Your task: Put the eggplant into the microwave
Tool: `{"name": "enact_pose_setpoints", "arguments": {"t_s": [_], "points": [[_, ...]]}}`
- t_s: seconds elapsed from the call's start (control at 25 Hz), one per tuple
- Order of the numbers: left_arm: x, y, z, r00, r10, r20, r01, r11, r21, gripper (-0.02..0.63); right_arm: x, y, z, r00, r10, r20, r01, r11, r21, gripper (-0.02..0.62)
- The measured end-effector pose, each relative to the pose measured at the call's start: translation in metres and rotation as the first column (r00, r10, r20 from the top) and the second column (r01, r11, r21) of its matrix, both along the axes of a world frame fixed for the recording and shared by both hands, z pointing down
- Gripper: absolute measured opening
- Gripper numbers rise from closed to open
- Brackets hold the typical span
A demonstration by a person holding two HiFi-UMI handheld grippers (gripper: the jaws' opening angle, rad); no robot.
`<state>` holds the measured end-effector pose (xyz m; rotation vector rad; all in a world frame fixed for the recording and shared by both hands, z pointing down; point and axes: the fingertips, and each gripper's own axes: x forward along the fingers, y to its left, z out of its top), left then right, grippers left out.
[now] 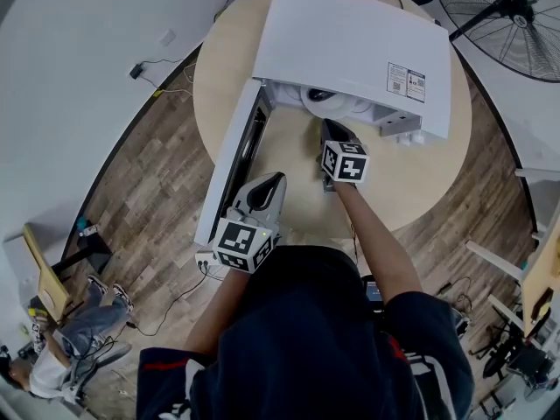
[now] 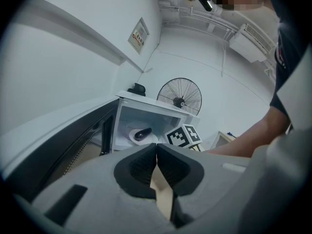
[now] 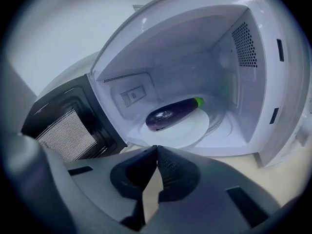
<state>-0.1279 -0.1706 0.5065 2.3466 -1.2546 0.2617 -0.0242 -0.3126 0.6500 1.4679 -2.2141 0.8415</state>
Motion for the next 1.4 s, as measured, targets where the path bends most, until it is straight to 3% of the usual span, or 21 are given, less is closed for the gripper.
{"name": "enact_pose_setpoints", "arguments": {"t_s": [1.12,1.4], "points": [[0.001,-0.018,0.008,1.0,-0.015,-0.01,0.015,0.999,-0.032,0.018,0.005,-0.041,0.002,1.0,0.004,0.007,-0.004,1.0,-0.012,0.012],[0.004,-0.02,0.0,1.0,-0.007,-0.011,0.007,1.0,-0.009,0.018,0.001,-0.029,-0.014,0.998,-0.055,-0.008,0.055,0.998,0.028,0.012]]}}
